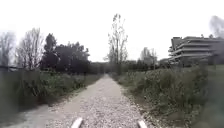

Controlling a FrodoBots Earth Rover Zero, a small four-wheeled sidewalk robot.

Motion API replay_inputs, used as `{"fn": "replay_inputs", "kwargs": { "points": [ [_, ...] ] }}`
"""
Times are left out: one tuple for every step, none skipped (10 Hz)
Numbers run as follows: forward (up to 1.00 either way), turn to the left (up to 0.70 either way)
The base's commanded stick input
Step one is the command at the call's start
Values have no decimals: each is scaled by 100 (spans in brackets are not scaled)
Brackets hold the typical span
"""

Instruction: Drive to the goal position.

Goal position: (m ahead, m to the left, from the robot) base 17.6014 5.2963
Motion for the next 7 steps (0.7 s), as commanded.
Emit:
{"fn": "replay_inputs", "kwargs": {
  "points": [
    [70,0],
    [70,0],
    [70,0],
    [70,0],
    [70,0],
    [70,0],
    [70,0]
  ]
}}
